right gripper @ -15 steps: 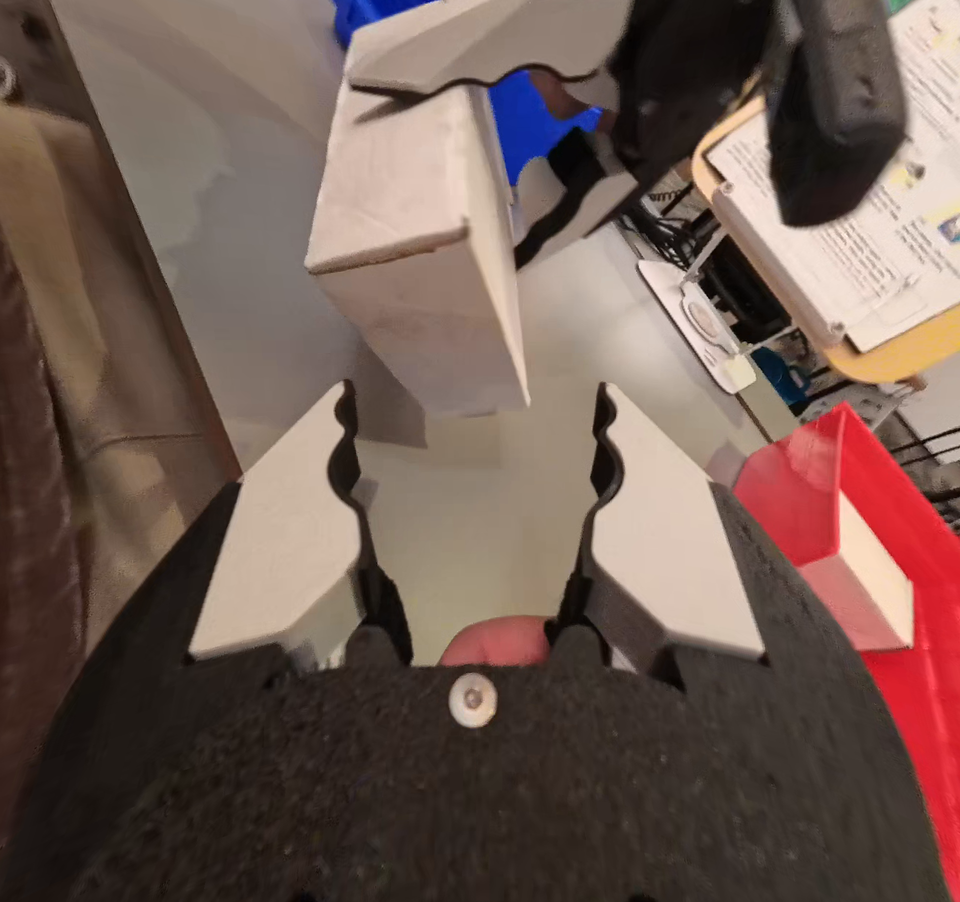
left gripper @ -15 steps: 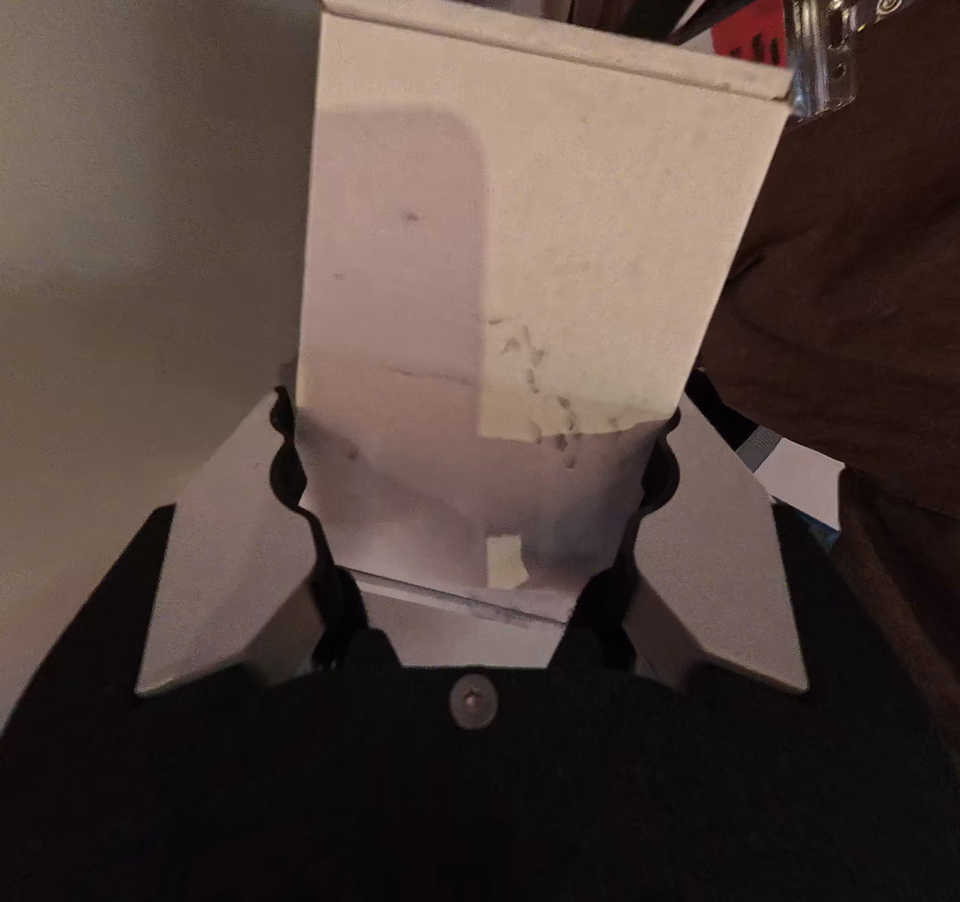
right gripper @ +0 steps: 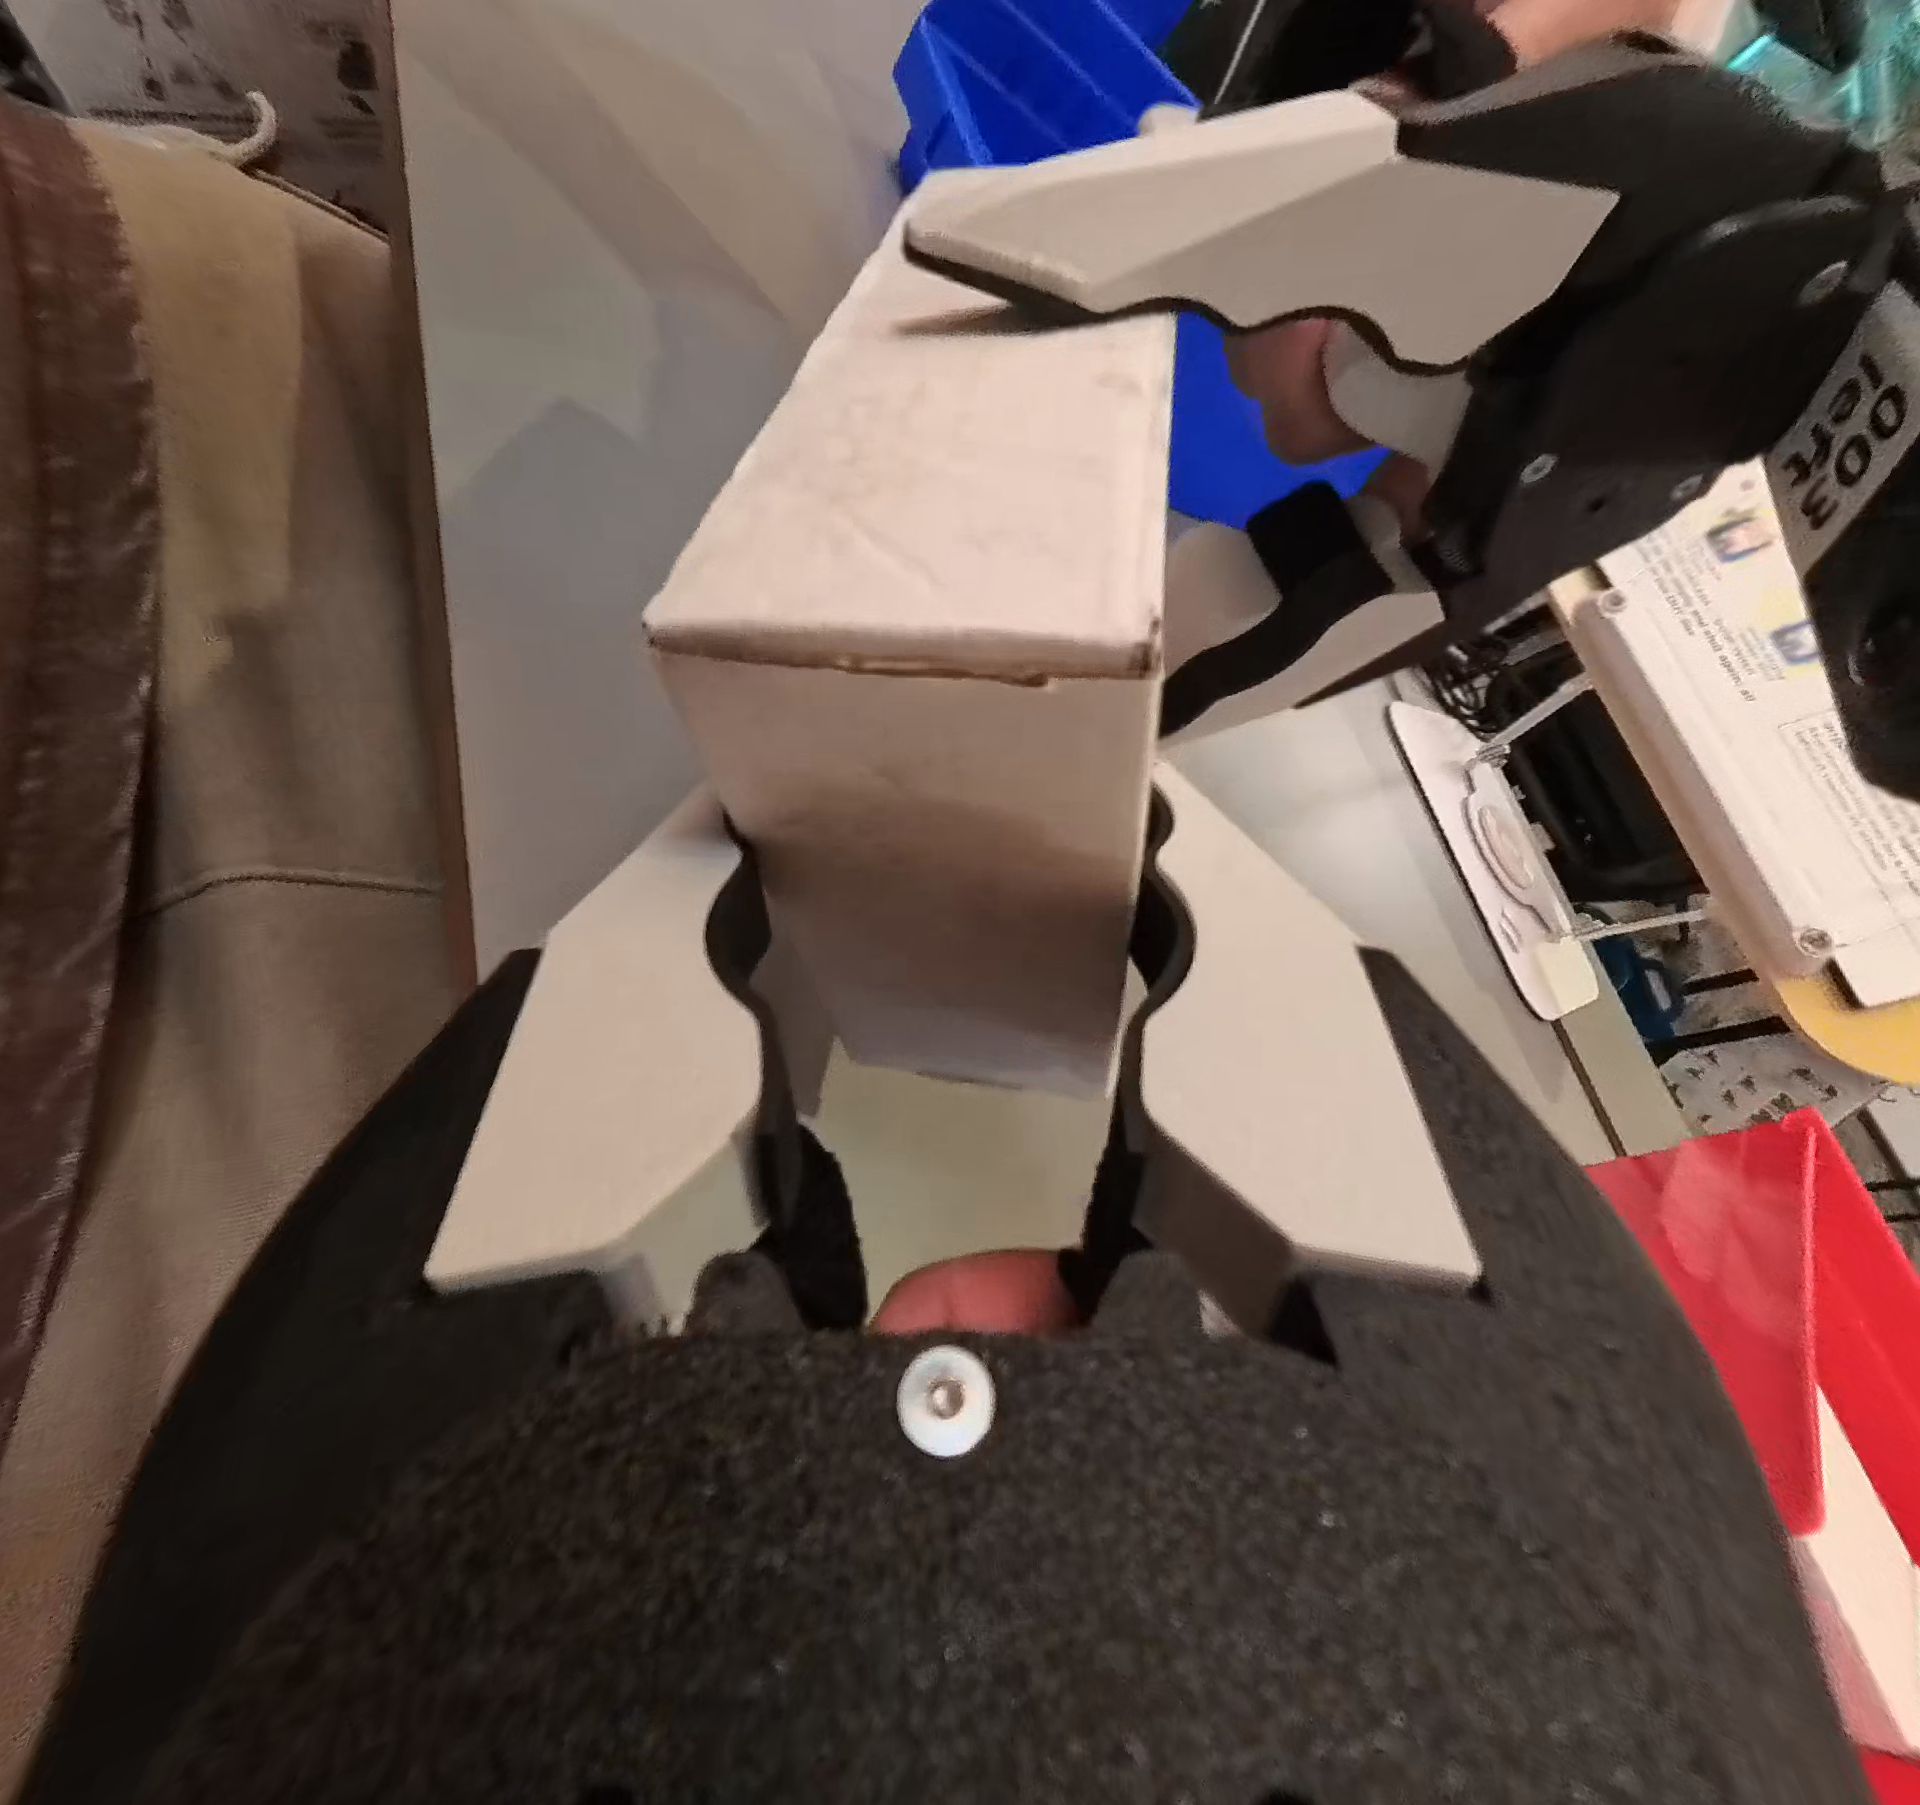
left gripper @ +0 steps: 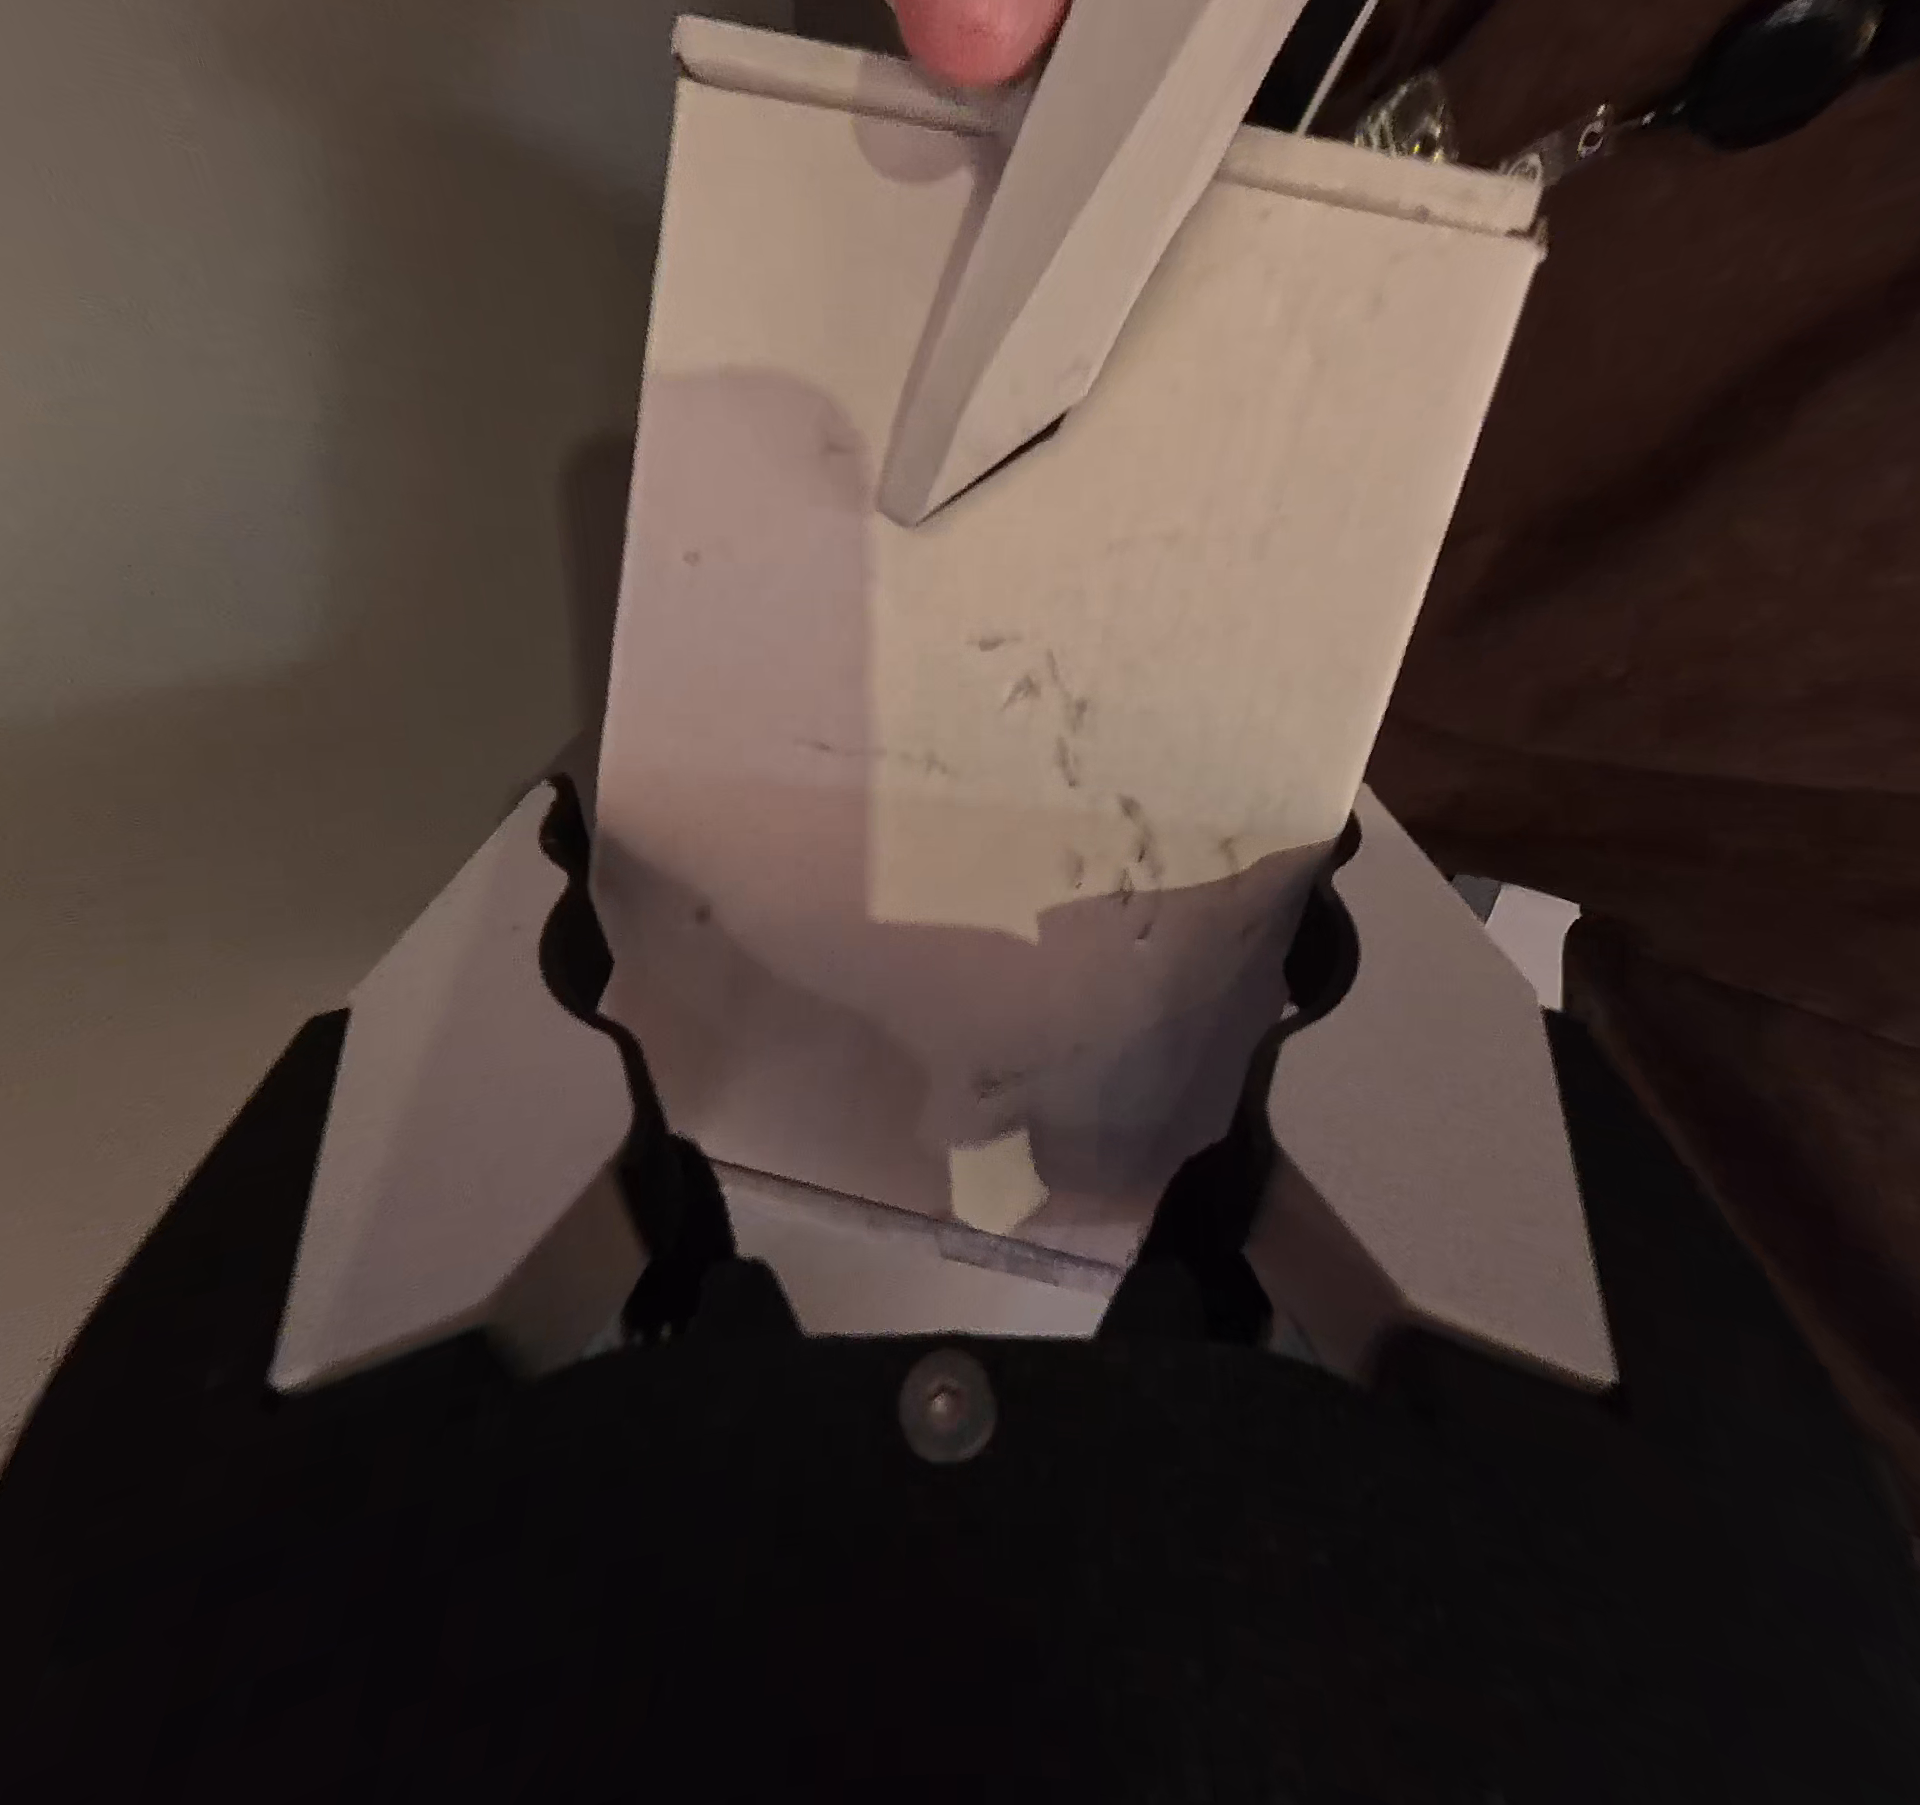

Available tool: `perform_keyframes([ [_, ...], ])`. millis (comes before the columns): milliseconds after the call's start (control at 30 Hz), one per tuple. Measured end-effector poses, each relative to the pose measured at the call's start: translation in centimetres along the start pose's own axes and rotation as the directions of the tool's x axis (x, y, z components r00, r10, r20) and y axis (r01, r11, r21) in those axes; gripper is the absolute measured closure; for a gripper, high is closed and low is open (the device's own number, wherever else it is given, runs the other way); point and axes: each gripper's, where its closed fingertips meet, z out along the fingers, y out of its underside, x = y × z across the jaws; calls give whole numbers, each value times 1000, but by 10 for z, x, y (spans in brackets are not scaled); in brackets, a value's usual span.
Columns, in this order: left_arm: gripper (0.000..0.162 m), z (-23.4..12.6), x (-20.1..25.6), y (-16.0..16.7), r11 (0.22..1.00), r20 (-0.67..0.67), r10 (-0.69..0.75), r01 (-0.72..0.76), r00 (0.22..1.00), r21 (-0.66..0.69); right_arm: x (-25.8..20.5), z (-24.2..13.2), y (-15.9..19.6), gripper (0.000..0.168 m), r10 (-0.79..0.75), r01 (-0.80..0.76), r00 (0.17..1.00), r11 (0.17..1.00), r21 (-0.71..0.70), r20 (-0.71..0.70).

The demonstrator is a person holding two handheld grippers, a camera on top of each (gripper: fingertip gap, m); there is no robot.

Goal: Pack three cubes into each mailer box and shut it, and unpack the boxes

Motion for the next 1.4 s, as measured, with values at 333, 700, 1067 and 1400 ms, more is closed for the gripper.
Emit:
perform_keyframes([
  [333, 40, -56, -5, -11, 933, 102, -34, -5, 994, 361, 16, 4, 10, 101, 139, -140, 988, 990, 15, 66],
  [700, 37, -116, 26, -4, 404, 511, -244, -393, 824, 826, 51, 11, 51, 101, 559, -567, 797, 823, -37, 228],
  [1067, 45, -68, -75, 10, 460, 552, -478, -341, 683, 820, 39, 25, 67, 101, 532, -525, 720, 837, -152, 445],
  [1400, 82, -59, -75, -15, 443, 529, -414, -344, 741, 828, 48, -6, 86, 81, 684, -641, 643, 727, -246, 346],
])
